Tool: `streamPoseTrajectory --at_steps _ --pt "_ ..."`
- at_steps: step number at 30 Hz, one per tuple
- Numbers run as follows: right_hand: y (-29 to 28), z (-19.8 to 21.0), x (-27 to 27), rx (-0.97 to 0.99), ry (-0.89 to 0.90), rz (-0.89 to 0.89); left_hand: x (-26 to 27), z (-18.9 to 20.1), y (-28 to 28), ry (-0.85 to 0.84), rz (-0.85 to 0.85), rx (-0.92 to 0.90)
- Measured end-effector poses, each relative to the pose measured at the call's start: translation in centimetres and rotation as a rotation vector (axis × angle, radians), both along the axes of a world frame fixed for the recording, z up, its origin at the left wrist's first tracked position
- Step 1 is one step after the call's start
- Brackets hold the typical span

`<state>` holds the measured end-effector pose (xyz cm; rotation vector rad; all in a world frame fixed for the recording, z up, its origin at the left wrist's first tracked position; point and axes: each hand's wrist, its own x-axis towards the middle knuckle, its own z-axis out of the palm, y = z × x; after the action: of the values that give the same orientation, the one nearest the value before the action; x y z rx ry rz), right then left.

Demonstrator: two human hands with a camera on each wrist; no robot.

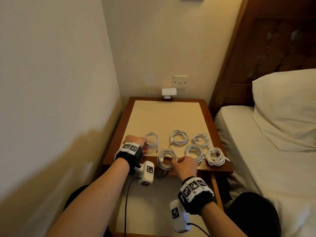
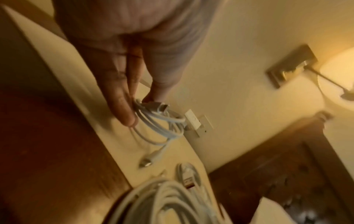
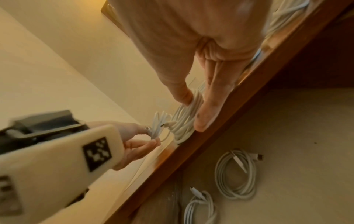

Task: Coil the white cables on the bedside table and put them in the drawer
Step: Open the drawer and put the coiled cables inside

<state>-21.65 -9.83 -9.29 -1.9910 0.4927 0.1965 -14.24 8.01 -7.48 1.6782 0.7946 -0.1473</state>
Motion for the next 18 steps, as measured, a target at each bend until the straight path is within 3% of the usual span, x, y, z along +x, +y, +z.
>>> streamPoseTrajectory --at_steps 2,6,10,13,18 --pt "-0.1 -1.0 0.0 0.047 -0.001 -0.007 -1.3 0.0 0.4 0.024 0.013 -0.148" --pt "-1.3 -6.4 2.0 0.088 0.002 -0.007 -3.3 -0.3 1.2 0.013 0.05 -0.266" --pt "-0.7 -0.7 -1.2 0.159 0.002 0.009 -5.2 0.6 1.4 -0.015 0.021 -0.336" --pt "-1.4 0.7 -2.7 0.239 0.041 0.031 -7.0 1.3 2.2 -0.001 -0.038 -0.386" --pt "-3.7 1.1 -5.0 0.154 0.145 0.211 -10.4 1.2 4.1 0.065 -0.188 -0.203"
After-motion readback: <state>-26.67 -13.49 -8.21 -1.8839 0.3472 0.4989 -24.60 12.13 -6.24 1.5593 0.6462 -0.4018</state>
